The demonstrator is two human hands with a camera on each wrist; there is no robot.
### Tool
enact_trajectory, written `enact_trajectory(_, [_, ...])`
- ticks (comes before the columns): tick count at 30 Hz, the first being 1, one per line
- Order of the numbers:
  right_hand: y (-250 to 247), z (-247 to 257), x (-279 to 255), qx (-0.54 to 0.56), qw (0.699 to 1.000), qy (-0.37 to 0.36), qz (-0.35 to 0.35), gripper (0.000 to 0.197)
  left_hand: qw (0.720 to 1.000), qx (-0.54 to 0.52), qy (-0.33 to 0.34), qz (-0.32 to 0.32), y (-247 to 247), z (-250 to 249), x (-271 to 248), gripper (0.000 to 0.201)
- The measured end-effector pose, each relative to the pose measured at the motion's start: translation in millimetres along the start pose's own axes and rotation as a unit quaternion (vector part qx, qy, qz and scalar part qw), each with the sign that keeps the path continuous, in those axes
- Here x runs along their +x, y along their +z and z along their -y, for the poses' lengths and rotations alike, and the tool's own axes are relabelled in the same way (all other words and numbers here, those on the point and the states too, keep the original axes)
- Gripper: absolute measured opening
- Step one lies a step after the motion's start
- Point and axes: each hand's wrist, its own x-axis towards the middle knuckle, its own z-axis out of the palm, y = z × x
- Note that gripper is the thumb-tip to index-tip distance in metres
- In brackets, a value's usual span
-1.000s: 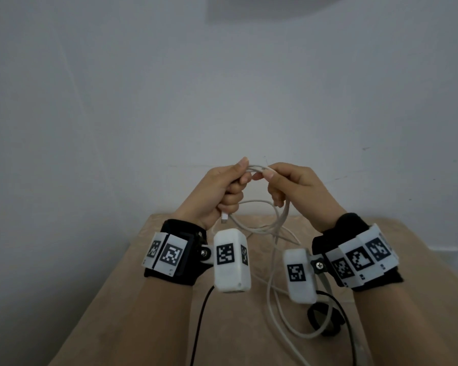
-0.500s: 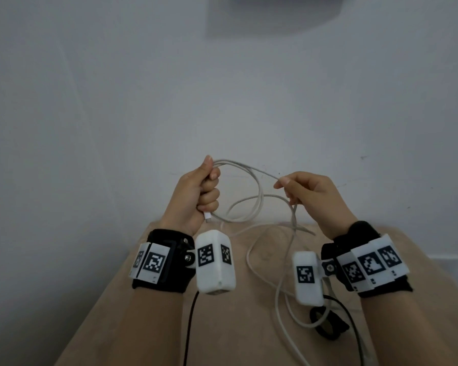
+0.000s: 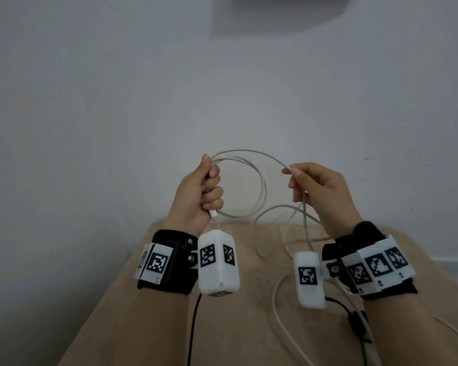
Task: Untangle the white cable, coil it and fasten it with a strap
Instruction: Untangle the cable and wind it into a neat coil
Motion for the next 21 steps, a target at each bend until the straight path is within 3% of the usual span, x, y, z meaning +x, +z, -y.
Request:
enact_trajectory(4, [14.4,-0.6,-4.5,-0.025,0.998,0.029,0.057,0.023,1.000,-0.008,-0.004,-0.001,2.5,0.3,-0.8,0.041])
enact_trajectory(9, [18.3,1.5,-7.2,-0.019,0.995,0.062,0.071,0.026,1.000,-0.004,-0.007,-0.001,1.9,0.1,-0.7,0.042])
enact_trajectory(17, [19.9,3.3,-6.9,-0.036,0.999,0.021,0.032,0.018,0.992,0.123,0.004,0.010,4.7,3.8,-2.9,0.040])
enact_trajectory(21, [17.6,0.4,-5.5,-0.066,0.997,-0.012,0.030,0.018,0.994,0.108,0.009,0.018,7.8,4.1,-2.3,0.039])
